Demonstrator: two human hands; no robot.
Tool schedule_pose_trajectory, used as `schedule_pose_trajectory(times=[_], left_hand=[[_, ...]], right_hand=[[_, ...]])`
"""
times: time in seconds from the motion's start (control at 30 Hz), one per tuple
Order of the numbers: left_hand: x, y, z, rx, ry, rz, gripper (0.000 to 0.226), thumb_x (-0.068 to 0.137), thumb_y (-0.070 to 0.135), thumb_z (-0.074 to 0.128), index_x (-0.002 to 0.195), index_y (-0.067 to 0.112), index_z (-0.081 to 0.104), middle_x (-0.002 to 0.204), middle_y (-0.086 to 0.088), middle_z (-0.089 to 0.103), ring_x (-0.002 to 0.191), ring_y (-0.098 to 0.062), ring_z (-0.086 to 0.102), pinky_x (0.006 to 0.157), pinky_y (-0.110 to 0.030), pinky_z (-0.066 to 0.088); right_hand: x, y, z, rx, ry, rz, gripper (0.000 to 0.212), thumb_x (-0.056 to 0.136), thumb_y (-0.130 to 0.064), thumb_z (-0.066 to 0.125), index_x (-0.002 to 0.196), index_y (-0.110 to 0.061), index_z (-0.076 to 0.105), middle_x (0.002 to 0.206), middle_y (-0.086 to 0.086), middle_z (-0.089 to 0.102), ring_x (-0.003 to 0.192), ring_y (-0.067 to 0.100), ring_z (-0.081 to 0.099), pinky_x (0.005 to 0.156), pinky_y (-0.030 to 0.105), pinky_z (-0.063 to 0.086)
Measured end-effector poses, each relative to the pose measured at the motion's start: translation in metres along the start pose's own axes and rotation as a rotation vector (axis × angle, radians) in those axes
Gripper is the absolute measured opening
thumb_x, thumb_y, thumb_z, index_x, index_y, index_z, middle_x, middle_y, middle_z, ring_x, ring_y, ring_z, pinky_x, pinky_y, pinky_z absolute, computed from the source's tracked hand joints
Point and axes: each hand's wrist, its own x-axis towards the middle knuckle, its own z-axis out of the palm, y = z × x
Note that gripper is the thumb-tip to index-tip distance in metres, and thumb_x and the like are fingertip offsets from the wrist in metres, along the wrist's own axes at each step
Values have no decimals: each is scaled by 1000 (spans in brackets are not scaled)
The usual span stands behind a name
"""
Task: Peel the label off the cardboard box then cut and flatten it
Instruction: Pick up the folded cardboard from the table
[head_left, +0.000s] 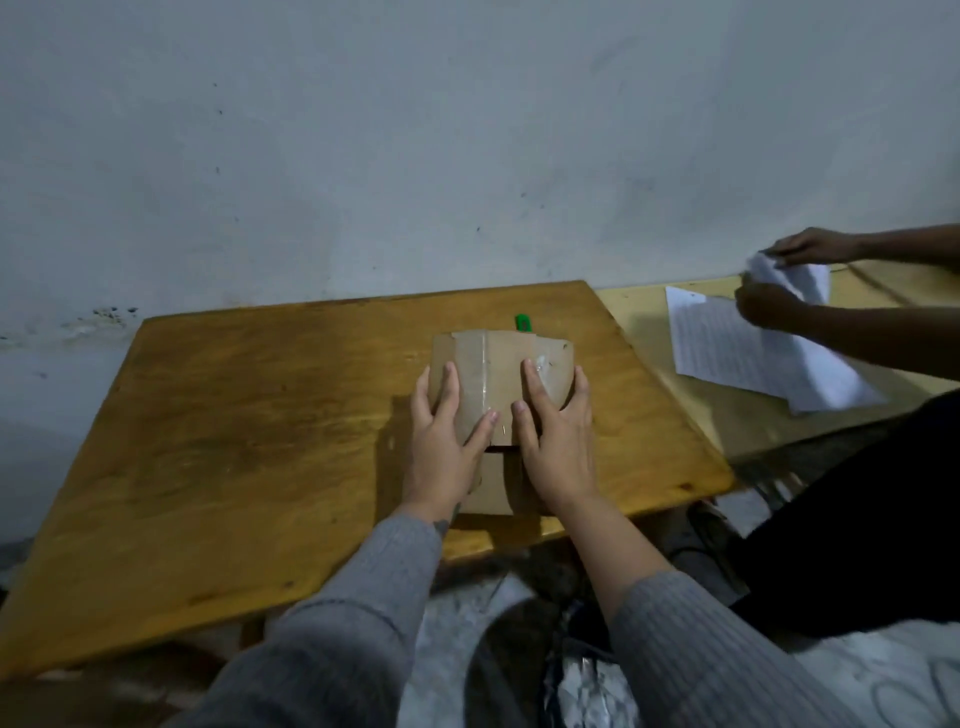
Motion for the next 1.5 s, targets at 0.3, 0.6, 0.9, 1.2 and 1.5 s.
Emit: schedule_pose_trajectory(times=[0.3, 0.6, 0.9, 1.2, 1.5], left_hand=[[-160, 58, 129, -30, 15, -62, 74, 88, 47, 60, 150, 33, 21, 158, 6, 8, 142, -15, 18, 104, -24, 21], [-280, 22, 232, 27, -181, -251, 72, 89, 45, 59, 149, 30, 23, 152, 3, 15, 132, -17, 32, 100, -27, 30], [-324, -141, 379, -62, -356, -388, 80, 83, 24, 72, 148, 18, 26, 149, -9, 23, 133, -19, 36, 99, -11, 22], [-307, -278, 508, 121, -407, -380, 95, 72, 8, 79, 145, 20, 19, 145, -12, 24, 129, -28, 39, 106, -41, 36], [-285, -277, 497, 287, -668, -395, 45, 89, 20, 63, 132, 10, 50, 149, -13, 33, 135, -27, 34, 108, -27, 25]], right_hand=[[-119, 144, -97, 6, -37, 0, 49, 95, -40, 44, 142, -43, 31, 154, 20, 10, 142, 34, 16, 114, 42, 21], [-238, 266, -100, 9, -232, 180, 47, 96, -43, 42, 141, -45, 31, 157, 16, 7, 144, 30, 14, 114, 36, 20], [-305, 427, 37, 43, -409, 346, 51, 97, -43, 40, 141, -54, 17, 157, 8, -9, 145, 25, 2, 114, 28, 5], [-315, 551, 177, 16, -540, 432, 85, 93, -22, 53, 137, -60, -9, 155, 11, -19, 144, 34, 7, 116, 50, 19], [-293, 531, 177, -60, -796, 554, 74, 94, -20, 49, 147, -43, 4, 157, 7, -24, 146, 27, -15, 113, 58, 10]])
